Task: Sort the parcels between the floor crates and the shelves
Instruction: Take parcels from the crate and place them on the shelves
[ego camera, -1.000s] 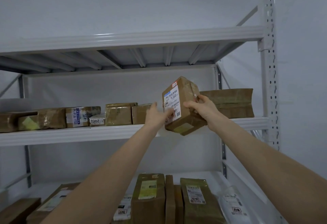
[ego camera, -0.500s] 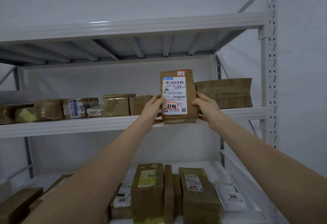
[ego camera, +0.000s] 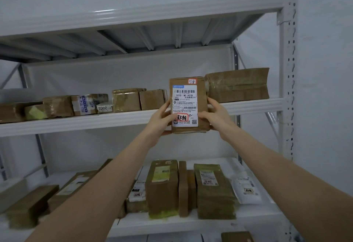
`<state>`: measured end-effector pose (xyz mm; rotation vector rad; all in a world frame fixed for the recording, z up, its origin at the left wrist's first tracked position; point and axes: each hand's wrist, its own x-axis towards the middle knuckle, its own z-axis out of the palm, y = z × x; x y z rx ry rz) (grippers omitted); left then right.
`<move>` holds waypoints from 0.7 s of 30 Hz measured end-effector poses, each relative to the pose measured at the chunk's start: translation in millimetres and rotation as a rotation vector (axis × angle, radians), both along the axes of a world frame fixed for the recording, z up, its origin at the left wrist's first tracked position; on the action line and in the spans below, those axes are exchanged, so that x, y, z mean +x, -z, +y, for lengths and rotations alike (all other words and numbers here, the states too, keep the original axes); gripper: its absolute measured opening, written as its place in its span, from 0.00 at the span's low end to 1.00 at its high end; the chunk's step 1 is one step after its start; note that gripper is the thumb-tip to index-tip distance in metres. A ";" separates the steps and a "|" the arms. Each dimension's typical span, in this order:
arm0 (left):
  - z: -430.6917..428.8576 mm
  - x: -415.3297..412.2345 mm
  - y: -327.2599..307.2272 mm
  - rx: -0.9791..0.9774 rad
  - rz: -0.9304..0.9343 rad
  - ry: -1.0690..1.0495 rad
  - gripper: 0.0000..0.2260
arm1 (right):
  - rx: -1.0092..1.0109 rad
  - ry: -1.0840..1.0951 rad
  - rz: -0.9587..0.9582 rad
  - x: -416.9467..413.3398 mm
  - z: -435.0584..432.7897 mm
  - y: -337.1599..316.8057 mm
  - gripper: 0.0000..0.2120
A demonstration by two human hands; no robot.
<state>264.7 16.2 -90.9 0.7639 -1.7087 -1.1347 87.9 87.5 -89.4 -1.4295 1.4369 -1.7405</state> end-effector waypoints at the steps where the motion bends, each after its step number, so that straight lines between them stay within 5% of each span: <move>1: 2.5 2.0 5.6 0.014 0.009 -0.001 0.27 | -0.004 -0.001 -0.001 1.8 1.7 4.6 0.31; 21: 44.5 122.9 169.2 0.278 -0.005 -0.181 0.31 | 0.281 -0.192 0.036 113.2 1.1 167.1 0.39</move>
